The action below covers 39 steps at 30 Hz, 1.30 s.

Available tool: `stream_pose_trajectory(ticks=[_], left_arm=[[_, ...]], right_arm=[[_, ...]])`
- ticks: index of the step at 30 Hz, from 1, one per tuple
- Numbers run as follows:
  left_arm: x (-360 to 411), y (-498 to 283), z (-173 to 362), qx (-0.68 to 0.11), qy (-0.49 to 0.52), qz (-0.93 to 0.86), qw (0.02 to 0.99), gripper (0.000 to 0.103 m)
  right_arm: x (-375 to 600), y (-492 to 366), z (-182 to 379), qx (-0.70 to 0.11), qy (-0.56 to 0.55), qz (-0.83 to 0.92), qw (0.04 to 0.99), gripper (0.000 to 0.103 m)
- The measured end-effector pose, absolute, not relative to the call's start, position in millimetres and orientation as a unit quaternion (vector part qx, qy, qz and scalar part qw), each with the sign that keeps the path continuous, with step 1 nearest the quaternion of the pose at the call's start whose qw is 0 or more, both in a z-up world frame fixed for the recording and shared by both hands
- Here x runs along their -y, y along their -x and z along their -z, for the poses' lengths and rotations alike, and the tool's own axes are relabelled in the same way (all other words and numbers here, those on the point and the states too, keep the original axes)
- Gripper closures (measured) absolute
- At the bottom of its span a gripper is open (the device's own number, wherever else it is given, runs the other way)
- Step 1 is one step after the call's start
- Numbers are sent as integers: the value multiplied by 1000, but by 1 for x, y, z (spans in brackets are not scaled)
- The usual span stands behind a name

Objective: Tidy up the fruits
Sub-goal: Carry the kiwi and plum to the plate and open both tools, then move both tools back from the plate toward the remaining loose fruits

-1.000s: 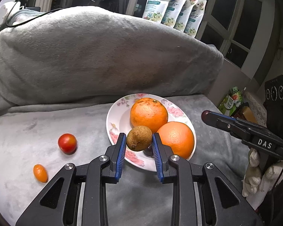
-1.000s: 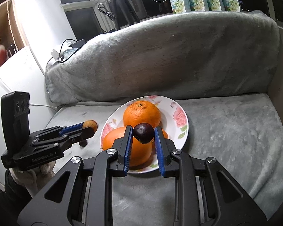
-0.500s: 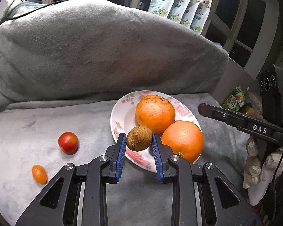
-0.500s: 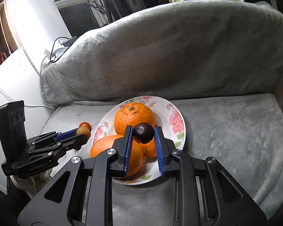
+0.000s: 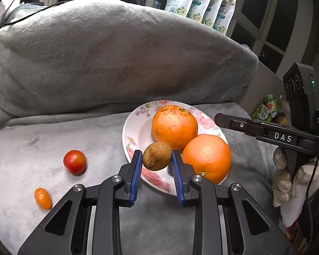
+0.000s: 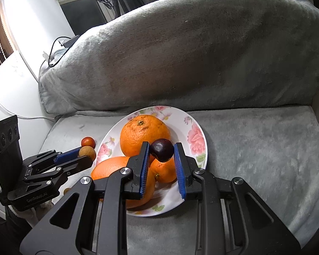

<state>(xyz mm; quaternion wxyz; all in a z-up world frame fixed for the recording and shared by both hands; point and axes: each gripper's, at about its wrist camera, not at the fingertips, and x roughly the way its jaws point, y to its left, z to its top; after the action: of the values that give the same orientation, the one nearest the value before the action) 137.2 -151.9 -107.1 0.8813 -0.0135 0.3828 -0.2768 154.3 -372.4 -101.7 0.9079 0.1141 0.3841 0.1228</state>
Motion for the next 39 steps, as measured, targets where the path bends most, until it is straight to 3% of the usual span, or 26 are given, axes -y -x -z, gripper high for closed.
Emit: stream_pose_trajectory(ticks=[15,16,19,21,27,30,39], left_arm=[[156,-137,100,-374,18,288,881,76],[156,-136,99,-373,17,289,881,72],[159,-135,95,-366,15,292,884,58],[159,-134,92,-363,15,291,885,56],[159,-131,87,-359,14,288,888,44],[160,-129,85,-357,12,285,890,35],[156,-125,81,-352,14,278,893,35]], right_arm=[[375,-158,104,-389,-127,-125,904,78],[375,-158,103,-389,-126,-124,904,78],[376,-156,100,-384,-130,-125,905,58],[376,-155,97,-378,-130,-122,909,35],[375,-151,88,-365,-131,-119,914,17],[374,-149,84,-360,-128,-112,917,15],[374,-143,79,-355,-122,-100,922,15]])
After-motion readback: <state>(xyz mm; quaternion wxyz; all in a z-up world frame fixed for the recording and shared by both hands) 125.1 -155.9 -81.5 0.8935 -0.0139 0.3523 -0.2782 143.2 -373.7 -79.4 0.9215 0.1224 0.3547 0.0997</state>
